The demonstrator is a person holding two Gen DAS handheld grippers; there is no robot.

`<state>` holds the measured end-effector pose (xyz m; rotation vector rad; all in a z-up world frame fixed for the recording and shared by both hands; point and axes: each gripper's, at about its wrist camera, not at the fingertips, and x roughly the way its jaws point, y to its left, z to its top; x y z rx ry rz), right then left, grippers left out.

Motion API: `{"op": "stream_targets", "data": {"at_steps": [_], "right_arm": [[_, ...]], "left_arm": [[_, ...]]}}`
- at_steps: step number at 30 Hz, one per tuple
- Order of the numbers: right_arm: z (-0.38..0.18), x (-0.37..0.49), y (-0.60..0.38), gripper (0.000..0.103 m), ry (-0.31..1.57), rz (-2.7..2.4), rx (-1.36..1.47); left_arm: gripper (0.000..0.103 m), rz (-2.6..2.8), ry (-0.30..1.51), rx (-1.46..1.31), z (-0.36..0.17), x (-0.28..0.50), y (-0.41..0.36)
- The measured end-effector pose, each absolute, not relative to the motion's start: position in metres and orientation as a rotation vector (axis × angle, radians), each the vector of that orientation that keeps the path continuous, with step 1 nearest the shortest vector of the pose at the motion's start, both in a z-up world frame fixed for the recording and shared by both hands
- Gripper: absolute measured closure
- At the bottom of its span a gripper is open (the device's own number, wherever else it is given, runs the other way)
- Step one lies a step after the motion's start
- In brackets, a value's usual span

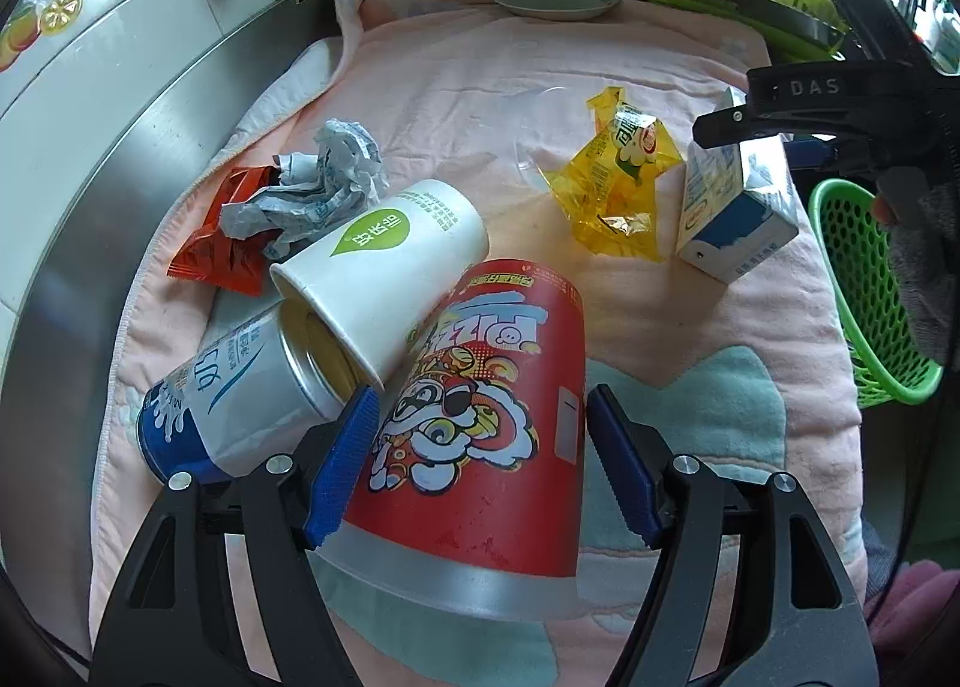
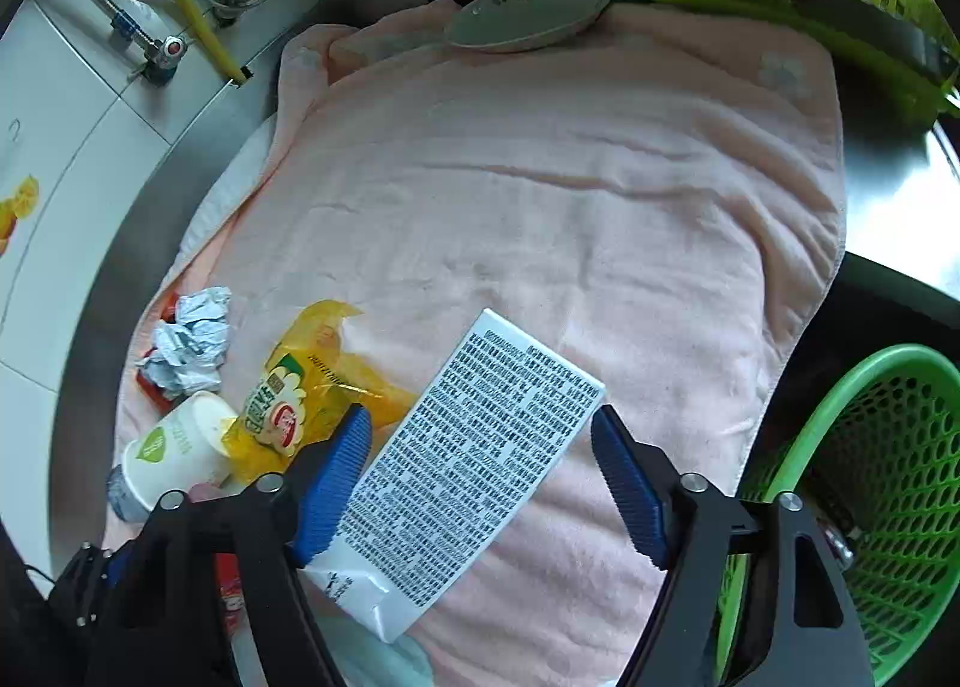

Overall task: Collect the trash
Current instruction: 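Grasp the red Pizza cup with the left tool while the right tool grasps the white milk carton, then carry the red cup into the green basket with the left tool while the right tool drops the carton there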

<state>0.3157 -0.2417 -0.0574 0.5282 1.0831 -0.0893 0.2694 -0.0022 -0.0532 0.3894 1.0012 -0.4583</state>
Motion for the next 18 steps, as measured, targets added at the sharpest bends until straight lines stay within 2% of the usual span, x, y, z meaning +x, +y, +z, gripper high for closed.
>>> {"op": "stream_targets", "data": {"at_steps": [3,8,18], "right_arm": [[-0.058,0.312,-0.248,0.038,1.086,-0.05,0.567],[-0.055,0.299,-0.253,0.051,1.059,0.025,0.605],[-0.043,0.275,-0.254,0.057,1.006,0.089,0.543]], "left_arm": [[0.031,-0.446,1.012,0.399,-0.057,0.274,-0.006],[0.031,-0.437,1.012,0.412,-0.062,0.275,-0.013],[0.036,-0.398,0.994,0.37,-0.056,0.265,-0.016]]}}
